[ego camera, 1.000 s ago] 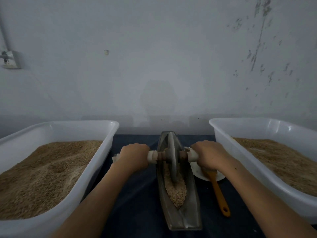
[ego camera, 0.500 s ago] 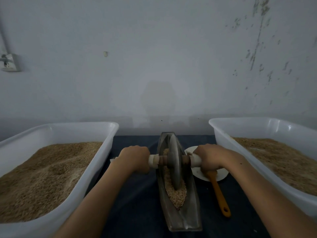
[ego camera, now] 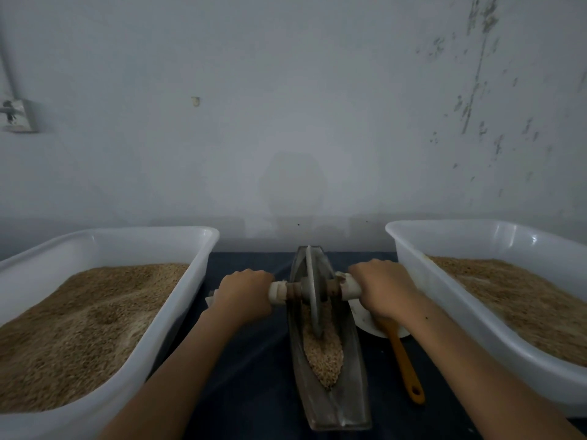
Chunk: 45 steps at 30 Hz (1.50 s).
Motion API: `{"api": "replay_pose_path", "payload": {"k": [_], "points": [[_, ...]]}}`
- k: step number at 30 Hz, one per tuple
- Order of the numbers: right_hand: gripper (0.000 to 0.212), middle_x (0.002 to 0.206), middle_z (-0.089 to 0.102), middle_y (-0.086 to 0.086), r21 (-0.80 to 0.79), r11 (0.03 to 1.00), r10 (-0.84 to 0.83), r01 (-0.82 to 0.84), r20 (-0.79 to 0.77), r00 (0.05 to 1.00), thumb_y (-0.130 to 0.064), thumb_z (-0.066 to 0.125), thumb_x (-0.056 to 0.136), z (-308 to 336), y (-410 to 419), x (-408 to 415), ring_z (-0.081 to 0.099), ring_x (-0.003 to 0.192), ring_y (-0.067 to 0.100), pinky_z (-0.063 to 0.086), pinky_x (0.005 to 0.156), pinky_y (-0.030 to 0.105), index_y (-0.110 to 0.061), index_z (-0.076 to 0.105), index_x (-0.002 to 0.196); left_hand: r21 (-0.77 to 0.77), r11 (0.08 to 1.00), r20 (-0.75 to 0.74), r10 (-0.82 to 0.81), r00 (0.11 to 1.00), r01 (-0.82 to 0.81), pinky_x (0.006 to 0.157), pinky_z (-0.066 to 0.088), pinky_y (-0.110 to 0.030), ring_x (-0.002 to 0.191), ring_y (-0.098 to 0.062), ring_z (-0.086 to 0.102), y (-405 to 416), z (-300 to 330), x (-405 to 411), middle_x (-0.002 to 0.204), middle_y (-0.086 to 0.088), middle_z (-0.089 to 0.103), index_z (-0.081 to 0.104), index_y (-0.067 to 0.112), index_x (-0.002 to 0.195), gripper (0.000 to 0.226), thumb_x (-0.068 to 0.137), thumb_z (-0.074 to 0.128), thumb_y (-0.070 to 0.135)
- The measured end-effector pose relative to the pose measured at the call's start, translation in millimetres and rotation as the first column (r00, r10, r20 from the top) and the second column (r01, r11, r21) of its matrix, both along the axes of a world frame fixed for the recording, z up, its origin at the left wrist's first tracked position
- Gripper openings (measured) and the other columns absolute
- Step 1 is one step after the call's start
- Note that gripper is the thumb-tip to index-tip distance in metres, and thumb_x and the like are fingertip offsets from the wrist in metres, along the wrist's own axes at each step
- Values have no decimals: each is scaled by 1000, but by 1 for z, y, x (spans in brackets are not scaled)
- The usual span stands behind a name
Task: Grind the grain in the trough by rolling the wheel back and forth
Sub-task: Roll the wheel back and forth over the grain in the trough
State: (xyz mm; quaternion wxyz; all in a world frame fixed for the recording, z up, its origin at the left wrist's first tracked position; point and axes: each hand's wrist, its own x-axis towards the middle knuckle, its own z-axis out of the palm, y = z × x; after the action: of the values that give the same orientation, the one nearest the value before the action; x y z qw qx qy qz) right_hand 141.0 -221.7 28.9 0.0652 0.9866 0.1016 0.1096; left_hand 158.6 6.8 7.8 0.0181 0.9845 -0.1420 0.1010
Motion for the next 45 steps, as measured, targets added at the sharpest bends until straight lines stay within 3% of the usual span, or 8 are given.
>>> {"api": "replay_pose_path", "payload": {"k": [6,9,15,18,22,33,41,45], "points": [[30,88,56,-3,7,999,-28,33,-353,935,-18,65,84,13,-6,-3,56,81,14,44,67,24,-20,60,114,90,996,-184,-11,983,27,69,42,-27,75,-14,54,-5,14,-4,79,6,54,51,25,85,17,79,66,26],[33,82,53,-5,34,998,-31,48,-400,916,-18,67,83,14,-9,-3,54,75,11,39,57,21,-20,60,115,116,993,-192,-5,981,28,68,41,-28,74,-14,53,-7,17,-6,76,7,52,55,24,90,17,79,67,27],[25,102,64,0,43,999,-18,29,-246,969,-19,61,87,4,-7,2,61,91,17,50,80,30,-23,60,111,75,997,-49,-2,999,6,71,41,-27,78,-12,52,-7,10,-4,89,4,59,58,22,100,18,83,63,26],[13,101,64,0,66,998,20,-15,-69,997,-15,57,87,-1,-7,1,61,93,19,50,82,34,-26,53,92,51,999,60,11,998,-14,68,37,-27,74,-11,47,-6,5,-3,96,3,63,53,24,93,11,85,60,28],[17,101,64,0,54,998,17,-14,-56,998,-13,56,87,-1,-5,-2,60,93,20,49,81,33,-28,49,88,45,999,102,19,995,-24,67,34,-27,72,-10,45,-5,3,-4,94,4,62,46,28,87,13,86,59,30],[32,104,63,3,-46,997,-69,56,-374,925,-19,66,83,15,-4,-6,58,88,16,46,72,26,-19,60,115,75,997,-306,11,952,12,73,43,-27,82,-14,55,-4,17,-6,84,6,54,59,19,103,27,79,70,26],[17,102,65,0,54,998,-19,25,-99,995,-15,58,88,-3,-6,4,60,90,17,47,77,29,-24,58,102,90,994,18,65,998,-66,72,41,-29,90,-19,59,-10,8,-7,101,0,63,57,20,103,18,86,59,25],[13,99,64,-1,73,997,-7,10,-47,999,-14,57,88,-6,-6,3,60,89,17,43,73,28,-27,53,92,78,994,60,69,996,-74,75,44,-30,93,-19,60,-11,7,-8,103,0,63,56,20,104,17,88,57,26]]}}
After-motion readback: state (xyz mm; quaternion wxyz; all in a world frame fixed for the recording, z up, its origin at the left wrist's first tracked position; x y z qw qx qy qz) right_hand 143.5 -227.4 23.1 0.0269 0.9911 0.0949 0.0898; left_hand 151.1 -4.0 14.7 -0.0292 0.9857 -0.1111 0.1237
